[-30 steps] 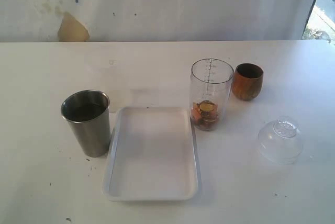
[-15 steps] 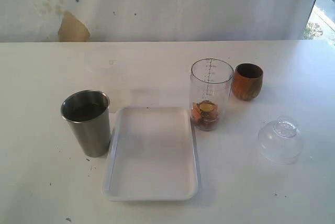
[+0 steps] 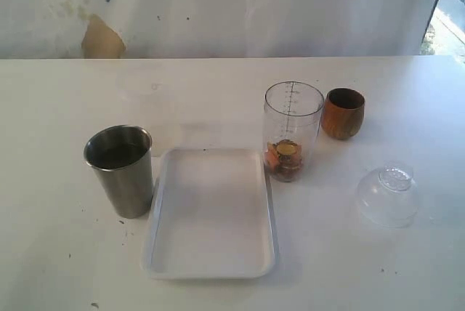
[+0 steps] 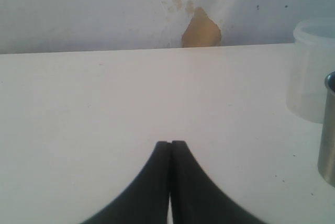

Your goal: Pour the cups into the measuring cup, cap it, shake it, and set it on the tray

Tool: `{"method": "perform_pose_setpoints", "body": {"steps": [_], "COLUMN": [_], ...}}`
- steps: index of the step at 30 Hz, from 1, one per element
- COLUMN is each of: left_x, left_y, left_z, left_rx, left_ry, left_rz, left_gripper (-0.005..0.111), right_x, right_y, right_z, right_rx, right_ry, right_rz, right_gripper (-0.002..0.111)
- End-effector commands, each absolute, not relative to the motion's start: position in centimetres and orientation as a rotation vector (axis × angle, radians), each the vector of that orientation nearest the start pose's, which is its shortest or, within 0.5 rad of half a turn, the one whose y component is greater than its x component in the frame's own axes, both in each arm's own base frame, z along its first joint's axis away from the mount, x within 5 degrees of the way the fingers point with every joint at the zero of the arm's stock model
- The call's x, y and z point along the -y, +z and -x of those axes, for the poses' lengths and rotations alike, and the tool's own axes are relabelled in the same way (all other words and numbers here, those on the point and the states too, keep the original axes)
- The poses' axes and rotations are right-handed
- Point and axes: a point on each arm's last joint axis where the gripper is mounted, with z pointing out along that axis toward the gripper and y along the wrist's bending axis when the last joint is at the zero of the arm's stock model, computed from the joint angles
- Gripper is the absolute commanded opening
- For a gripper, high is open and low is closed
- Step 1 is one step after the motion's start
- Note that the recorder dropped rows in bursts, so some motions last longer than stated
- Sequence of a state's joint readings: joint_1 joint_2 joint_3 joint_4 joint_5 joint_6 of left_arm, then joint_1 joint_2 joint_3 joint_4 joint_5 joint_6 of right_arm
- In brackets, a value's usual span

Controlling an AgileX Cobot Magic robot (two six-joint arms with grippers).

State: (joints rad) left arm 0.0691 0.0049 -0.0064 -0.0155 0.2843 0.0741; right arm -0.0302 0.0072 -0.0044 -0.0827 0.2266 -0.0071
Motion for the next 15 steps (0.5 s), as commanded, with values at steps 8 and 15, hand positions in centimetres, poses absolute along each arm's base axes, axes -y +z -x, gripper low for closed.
{"method": "perform_pose_setpoints", "body": {"steps": [8,15], "left_x": [-0.35,-0.35], "left_y": [18.77,18.77], "left_z": [-5.47,-5.47], "left_rx": [-1.765,-1.765], "left_ry": [0.083,0.083], "left_rz": [0.017,0.017], "left_gripper": [0.000,0.000], "right_x": [0.53,0.53], "right_y": [18.20,18.18], "right_z": [-5.32,-5.31], "right_rx": [-1.830,-1.831], "right_ry": [-0.072,-0.063], "right_rz": [-0.055,-0.067], "right_gripper": [0.000,0.000]}}
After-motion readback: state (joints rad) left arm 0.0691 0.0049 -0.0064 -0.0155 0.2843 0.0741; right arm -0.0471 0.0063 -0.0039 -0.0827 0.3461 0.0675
